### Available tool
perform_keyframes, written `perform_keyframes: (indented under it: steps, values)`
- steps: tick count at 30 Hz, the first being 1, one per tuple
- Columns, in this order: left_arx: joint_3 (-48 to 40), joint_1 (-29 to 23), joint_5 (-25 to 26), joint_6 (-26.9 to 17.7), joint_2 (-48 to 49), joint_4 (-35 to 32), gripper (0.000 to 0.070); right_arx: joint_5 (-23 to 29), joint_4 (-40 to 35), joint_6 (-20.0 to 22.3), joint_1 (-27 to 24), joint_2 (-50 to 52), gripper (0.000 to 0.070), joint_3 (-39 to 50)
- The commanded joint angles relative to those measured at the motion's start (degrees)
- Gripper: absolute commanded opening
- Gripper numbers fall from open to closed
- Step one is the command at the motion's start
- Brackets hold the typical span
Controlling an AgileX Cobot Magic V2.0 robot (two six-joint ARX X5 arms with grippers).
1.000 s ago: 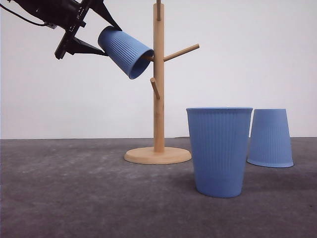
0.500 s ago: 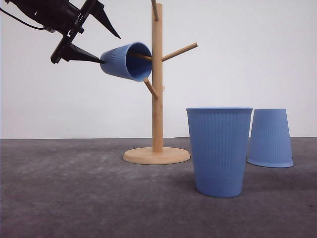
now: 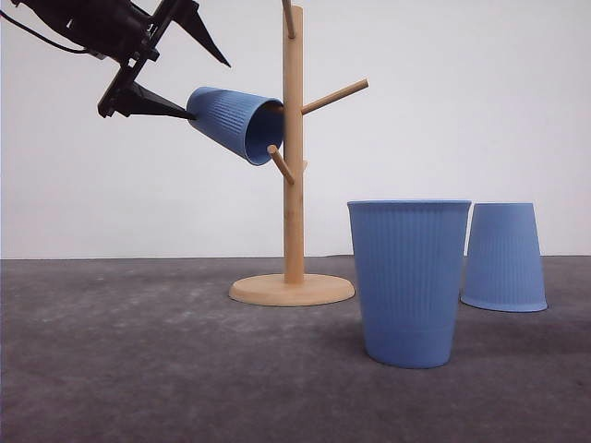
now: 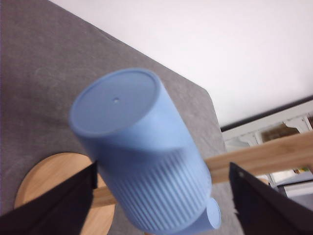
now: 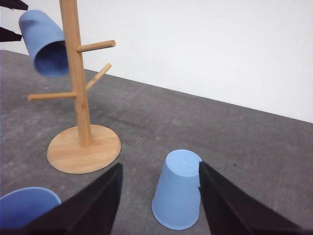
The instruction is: Place three cups
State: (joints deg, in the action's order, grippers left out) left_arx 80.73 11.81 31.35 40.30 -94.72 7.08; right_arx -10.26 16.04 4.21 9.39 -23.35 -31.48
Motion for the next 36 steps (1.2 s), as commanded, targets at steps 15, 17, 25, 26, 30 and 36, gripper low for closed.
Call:
perform_keyframes:
  steps: [15,17,25,26,30,36]
  values:
    - [1.48,-0.61,-8.7,-35.59,10.61,27.58,0.0501,0.17,-0.59,-0.9,0.24,-0.15,0.0315,-0.57]
    - [1.27,-0.61,-9.5,-38.1,12.83,31.37,0.0424,0.16,-0.55,-1.58,0.24,-0.15,0.0315,-0.57]
    - [-11.84,-0.61,-16.17,-36.61,24.13,28.93,0.0416,-0.24,1.03,-5.73,0.24,-0.16,0.0315,-0.57]
    - [-14.89,-0.61,-16.52,-35.86,26.06,26.83,0.0416,-0.23,1.52,-5.87,0.24,-0.16,0.0315,-0.57]
    - [-25.83,-1.18,-18.05,-33.43,33.32,19.53,0.0417,-0.2,4.41,-6.99,0.24,-0.29,0.0315,-0.57]
    - [-30.88,-1.36,-18.11,-33.38,36.65,19.56,0.0418,2.83,13.13,-12.42,0.2,-6.63,0.0318,-4.73]
